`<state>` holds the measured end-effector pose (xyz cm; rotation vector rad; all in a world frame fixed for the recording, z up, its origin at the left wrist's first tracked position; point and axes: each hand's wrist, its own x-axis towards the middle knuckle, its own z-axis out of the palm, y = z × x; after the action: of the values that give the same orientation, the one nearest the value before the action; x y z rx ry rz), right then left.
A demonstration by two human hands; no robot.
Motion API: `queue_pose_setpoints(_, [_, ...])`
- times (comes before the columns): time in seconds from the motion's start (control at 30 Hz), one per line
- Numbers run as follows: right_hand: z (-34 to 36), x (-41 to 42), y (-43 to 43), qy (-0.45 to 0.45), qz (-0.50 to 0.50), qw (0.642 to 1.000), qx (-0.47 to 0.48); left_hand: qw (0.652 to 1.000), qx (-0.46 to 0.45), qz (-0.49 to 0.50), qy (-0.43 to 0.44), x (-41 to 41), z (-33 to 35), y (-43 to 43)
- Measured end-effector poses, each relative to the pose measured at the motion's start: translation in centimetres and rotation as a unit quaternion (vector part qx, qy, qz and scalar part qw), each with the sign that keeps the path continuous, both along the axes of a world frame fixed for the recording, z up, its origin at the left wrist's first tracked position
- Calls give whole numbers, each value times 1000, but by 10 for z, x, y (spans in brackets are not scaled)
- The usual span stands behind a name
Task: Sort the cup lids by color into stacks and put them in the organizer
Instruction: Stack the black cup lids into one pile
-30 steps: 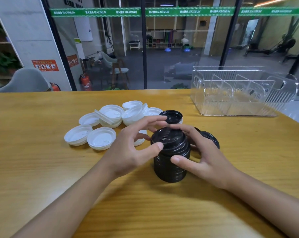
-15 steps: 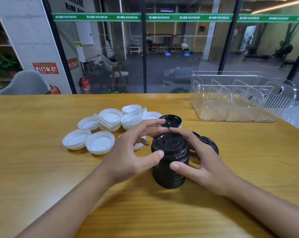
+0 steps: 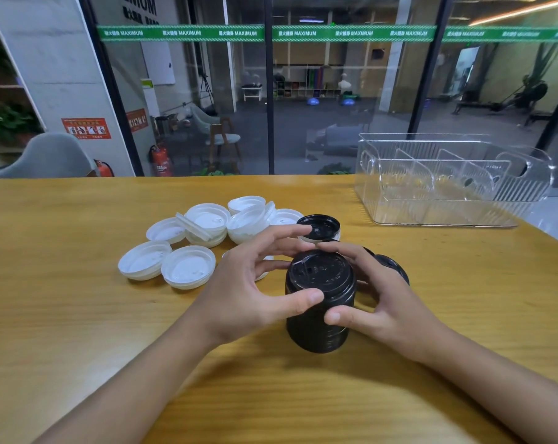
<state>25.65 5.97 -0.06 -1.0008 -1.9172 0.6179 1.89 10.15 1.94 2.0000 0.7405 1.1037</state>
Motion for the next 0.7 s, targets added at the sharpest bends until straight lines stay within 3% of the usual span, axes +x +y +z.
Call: queue_pose_setpoints(0.7, [-5, 4, 0, -20, 11, 1000, -16, 1000, 6, 13, 20, 3, -4, -2])
